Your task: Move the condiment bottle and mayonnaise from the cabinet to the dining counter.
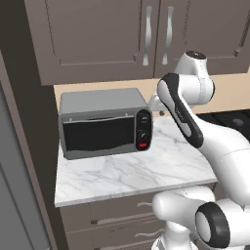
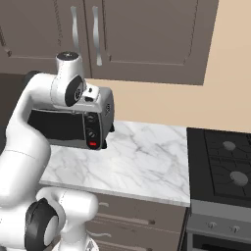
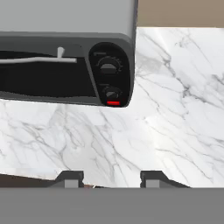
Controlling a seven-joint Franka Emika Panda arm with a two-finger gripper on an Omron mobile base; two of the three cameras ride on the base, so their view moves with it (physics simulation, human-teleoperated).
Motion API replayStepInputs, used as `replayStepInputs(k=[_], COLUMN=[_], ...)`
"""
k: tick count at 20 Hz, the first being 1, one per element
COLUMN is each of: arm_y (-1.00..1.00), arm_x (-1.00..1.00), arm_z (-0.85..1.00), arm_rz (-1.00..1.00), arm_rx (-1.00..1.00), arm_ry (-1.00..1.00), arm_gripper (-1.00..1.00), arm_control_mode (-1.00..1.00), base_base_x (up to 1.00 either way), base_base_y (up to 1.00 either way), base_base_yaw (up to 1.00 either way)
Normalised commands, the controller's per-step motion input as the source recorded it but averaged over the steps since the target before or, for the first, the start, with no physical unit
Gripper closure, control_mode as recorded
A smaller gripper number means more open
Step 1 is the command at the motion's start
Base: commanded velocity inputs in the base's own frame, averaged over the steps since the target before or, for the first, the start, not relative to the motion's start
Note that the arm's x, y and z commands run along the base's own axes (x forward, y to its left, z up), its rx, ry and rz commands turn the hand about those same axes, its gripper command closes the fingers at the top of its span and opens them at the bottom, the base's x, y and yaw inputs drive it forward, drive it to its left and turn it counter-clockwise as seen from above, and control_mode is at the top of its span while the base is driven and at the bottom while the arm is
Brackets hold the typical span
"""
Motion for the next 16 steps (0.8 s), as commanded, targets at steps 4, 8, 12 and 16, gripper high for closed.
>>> replayStepInputs(k=[4, 8, 12, 16], arm_y=[0.0, 0.0, 0.0, 0.0], arm_x=[-0.17, -0.46, -0.62, -0.5], arm_z=[0.0, 0.03, 0.16, 0.35], arm_rz=[0.0, 0.0, 0.0, -0.01], arm_rx=[0.0, 0.0, 0.0, 0.0], arm_ry=[-0.01, -0.12, -0.27, -0.34], arm_gripper=[-1.0, -1.0, -1.0, -1.0], arm_control_mode=[-1.0, -1.0, -1.0, -1.0], base_base_x=[0.0, 0.0, 0.0, 0.0], base_base_y=[0.0, 0.0, 0.0, 0.0], base_base_yaw=[0.0, 0.0, 0.0, 0.0])
